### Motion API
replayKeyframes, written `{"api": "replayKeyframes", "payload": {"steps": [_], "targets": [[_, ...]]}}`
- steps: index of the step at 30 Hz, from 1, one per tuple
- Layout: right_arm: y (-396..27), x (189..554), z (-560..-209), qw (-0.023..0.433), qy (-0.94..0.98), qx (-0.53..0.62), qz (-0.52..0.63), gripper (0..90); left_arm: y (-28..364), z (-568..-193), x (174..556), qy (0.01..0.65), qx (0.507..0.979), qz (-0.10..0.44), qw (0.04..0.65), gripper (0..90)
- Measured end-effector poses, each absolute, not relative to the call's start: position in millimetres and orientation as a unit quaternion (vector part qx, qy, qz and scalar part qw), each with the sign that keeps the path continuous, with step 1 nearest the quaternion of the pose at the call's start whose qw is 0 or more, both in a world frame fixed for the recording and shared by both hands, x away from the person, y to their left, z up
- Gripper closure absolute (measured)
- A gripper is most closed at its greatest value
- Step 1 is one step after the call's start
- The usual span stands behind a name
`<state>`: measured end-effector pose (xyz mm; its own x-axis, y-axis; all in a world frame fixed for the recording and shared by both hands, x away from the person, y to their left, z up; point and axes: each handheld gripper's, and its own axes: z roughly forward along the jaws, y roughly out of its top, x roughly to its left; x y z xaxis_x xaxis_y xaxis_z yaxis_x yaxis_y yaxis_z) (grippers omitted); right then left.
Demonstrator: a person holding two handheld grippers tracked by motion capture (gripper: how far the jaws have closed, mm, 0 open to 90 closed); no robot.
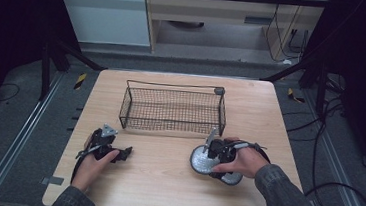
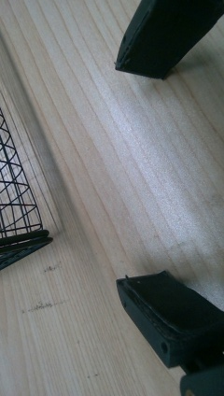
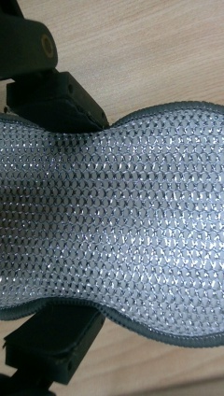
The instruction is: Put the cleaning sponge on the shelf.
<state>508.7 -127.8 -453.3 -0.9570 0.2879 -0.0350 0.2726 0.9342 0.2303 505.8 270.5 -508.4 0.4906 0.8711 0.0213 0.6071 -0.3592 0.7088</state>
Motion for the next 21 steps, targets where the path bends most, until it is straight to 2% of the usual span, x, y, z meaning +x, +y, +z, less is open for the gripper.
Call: {"api": "replayKeyframes", "payload": {"steps": [21], "targets": [[-119, 517, -370, 0.117, 0.97, 0.134, 0.166, 16.3, 270, -509, 506, 0.463, 0.798, 0.203, 0.328, 0.0]]}}
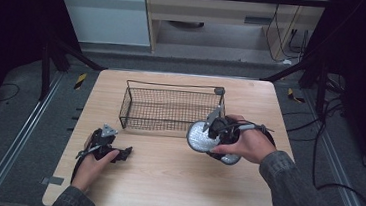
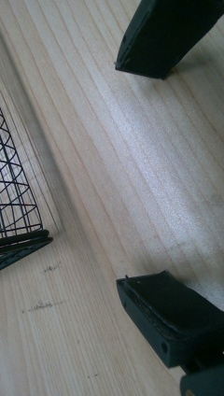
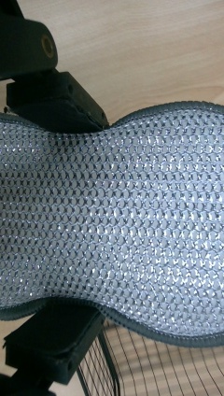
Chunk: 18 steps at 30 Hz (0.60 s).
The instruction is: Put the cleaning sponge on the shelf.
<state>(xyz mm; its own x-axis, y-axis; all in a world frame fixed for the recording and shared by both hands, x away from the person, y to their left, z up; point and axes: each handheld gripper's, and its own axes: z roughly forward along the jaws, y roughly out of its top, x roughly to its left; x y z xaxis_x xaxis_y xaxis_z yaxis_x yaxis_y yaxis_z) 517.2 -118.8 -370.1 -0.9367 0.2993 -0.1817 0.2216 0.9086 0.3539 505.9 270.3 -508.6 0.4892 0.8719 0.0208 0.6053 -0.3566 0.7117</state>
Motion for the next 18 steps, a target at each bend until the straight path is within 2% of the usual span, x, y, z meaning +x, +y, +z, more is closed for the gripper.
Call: {"api": "replayKeyframes", "payload": {"steps": [10, 18], "targets": [[-101, 531, -339, 0.209, 0.957, 0.115, 0.163, 16.3, 270, -508, 506, 0.463, 0.799, 0.203, 0.327, 0.0], [-94, 548, -328, 0.255, 0.946, 0.113, 0.164, 16.3, 270, -508, 506, 0.463, 0.799, 0.203, 0.327, 0.0]]}}
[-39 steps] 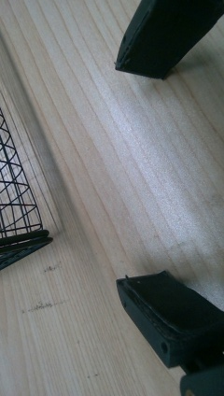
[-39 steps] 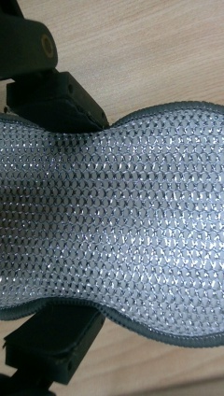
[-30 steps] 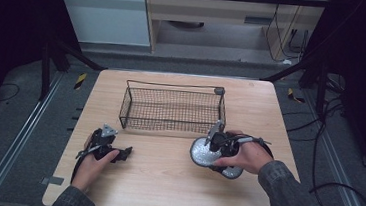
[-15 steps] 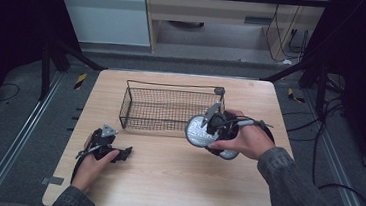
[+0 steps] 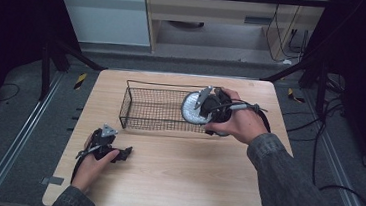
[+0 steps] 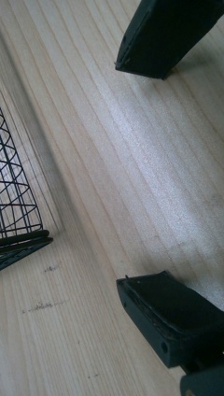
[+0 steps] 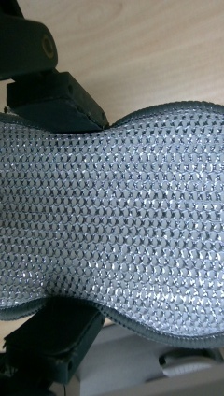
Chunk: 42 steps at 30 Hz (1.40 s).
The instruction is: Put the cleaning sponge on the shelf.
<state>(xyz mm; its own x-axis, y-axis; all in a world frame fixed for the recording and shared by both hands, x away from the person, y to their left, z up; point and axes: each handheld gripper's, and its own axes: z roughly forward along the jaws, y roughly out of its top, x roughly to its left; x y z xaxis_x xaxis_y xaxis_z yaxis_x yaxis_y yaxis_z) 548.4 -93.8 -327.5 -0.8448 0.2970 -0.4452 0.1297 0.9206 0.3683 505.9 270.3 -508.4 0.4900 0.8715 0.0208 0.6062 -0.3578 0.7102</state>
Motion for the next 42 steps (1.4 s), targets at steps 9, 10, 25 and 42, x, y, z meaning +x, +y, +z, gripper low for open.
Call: {"api": "replayKeyframes", "payload": {"steps": [9, 10, 25, 42], "targets": [[-87, 564, -327, 0.293, 0.937, 0.106, 0.159, 16.3, 270, -508, 506, 0.463, 0.799, 0.203, 0.327, 0.0], [-86, 567, -327, 0.296, 0.936, 0.103, 0.158, 16.3, 270, -508, 506, 0.463, 0.799, 0.203, 0.327, 0.0], [-75, 593, -340, 0.311, 0.933, 0.098, 0.15, 16.3, 270, -508, 506, 0.462, 0.799, 0.203, 0.327, 0.0], [-67, 602, -349, 0.313, 0.934, 0.092, 0.148, 16.3, 270, -509, 506, 0.463, 0.798, 0.202, 0.329, 0.0]]}}
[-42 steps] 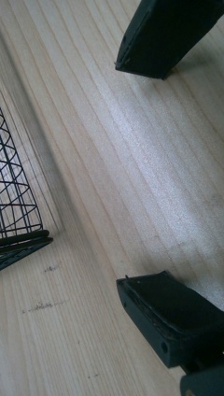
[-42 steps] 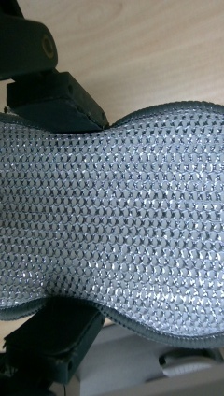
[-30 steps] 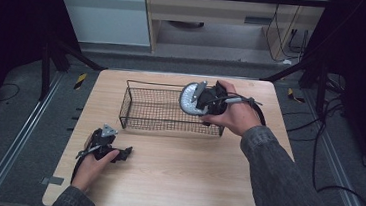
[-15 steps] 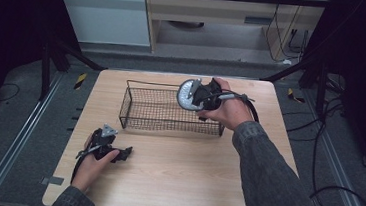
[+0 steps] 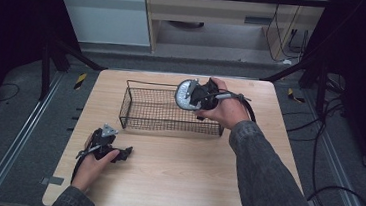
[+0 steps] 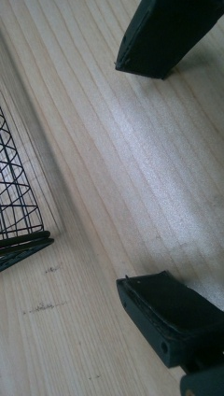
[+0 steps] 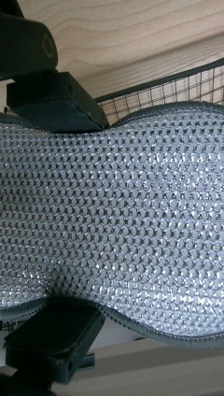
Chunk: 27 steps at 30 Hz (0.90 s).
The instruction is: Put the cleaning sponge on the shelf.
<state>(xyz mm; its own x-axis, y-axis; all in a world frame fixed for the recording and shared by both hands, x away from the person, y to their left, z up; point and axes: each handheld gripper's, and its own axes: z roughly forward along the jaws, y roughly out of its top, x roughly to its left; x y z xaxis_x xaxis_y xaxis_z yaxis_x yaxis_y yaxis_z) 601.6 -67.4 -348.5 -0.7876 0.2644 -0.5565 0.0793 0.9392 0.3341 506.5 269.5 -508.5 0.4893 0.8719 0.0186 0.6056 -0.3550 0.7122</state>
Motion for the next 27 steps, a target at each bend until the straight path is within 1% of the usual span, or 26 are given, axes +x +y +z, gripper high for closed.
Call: {"api": "replayKeyframes", "payload": {"steps": [20, 27], "targets": [[-61, 617, -371, 0.311, 0.937, 0.075, 0.139, 16.2, 269, -508, 507, 0.462, 0.799, 0.202, 0.329, 0.0], [-59, 619, -373, 0.314, 0.937, 0.073, 0.135, 16.1, 269, -508, 507, 0.462, 0.799, 0.202, 0.329, 0.0]]}}
